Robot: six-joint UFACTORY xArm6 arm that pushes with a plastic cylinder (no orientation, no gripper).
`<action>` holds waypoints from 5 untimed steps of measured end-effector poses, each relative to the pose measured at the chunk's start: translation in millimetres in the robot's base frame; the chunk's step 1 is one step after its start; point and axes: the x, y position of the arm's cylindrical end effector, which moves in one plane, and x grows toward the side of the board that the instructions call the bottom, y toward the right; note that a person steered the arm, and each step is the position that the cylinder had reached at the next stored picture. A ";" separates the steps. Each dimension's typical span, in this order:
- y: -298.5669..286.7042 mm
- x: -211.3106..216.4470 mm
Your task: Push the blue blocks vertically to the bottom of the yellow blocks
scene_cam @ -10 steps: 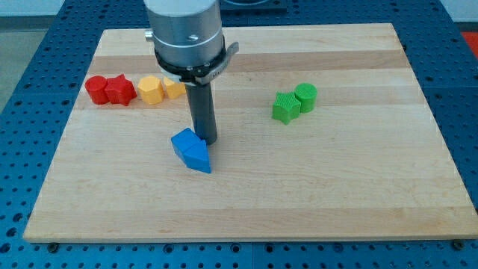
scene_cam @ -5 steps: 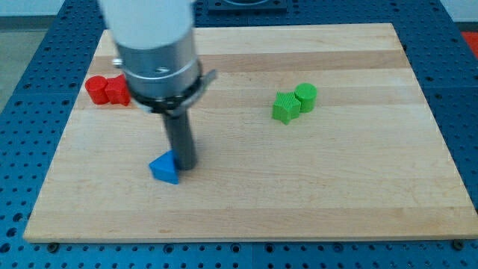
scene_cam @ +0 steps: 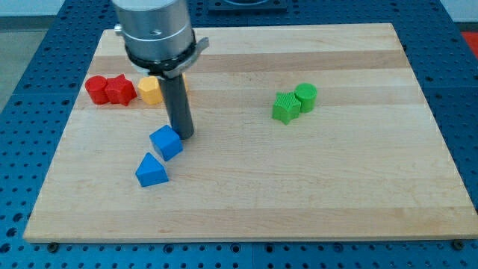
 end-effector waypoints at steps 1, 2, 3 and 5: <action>2.8 1.0; 1.9 18.1; 0.6 19.6; 81.8 2.8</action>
